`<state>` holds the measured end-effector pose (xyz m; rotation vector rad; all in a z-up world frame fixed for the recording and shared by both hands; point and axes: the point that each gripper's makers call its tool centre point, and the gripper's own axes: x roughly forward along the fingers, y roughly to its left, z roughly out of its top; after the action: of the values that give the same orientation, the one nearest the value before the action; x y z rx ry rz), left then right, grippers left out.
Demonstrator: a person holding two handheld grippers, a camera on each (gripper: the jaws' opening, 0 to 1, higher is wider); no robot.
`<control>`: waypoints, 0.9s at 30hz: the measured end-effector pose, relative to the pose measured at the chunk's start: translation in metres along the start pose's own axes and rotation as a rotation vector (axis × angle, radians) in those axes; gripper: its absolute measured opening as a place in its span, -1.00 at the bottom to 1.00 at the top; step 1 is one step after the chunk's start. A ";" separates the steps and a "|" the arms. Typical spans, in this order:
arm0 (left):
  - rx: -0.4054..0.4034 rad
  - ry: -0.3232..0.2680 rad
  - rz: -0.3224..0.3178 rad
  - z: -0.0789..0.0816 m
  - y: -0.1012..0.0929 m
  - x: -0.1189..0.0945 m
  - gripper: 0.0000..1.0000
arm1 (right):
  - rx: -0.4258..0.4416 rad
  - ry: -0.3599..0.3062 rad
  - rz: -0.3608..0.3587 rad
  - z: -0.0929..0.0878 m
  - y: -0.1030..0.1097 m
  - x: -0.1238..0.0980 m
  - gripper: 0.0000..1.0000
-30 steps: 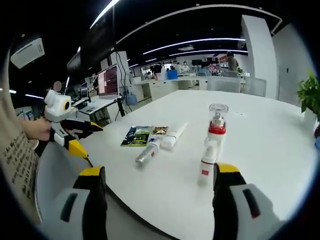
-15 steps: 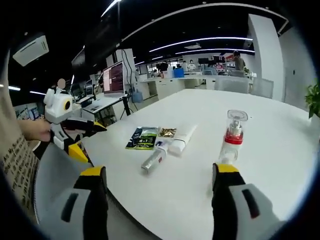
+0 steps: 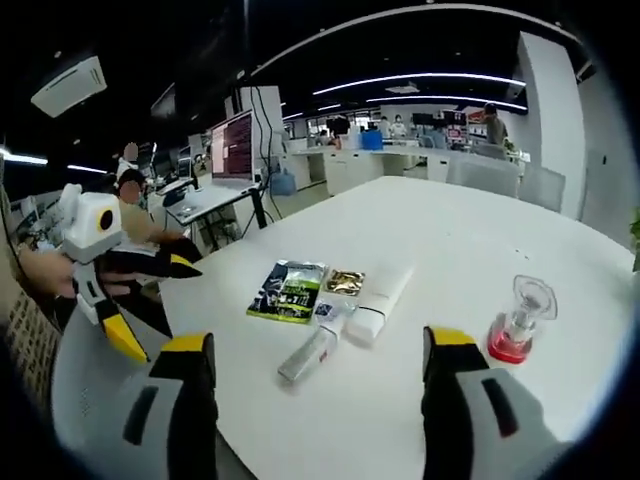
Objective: Arrange the skincare products in the storage area until every visible bottle or jar stands upright without overlapping.
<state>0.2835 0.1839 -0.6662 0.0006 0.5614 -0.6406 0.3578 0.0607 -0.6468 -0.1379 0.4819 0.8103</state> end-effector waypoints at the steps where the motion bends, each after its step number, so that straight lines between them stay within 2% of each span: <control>1: 0.001 -0.001 -0.001 0.000 0.000 0.000 0.90 | -0.006 0.005 0.004 0.001 -0.001 0.003 0.71; 10: -0.008 0.008 -0.032 -0.002 -0.004 0.001 0.89 | 0.002 0.049 -0.026 0.014 -0.028 0.034 0.68; 14: -0.023 0.007 -0.036 -0.002 -0.002 0.003 0.89 | 0.016 0.060 -0.034 0.018 -0.033 0.044 0.68; 27: -0.044 0.031 -0.058 -0.008 -0.003 0.009 0.87 | 0.055 0.136 -0.083 0.015 -0.053 0.080 0.66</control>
<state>0.2838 0.1782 -0.6765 -0.0469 0.6074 -0.6861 0.4491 0.0816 -0.6738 -0.1615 0.6227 0.7080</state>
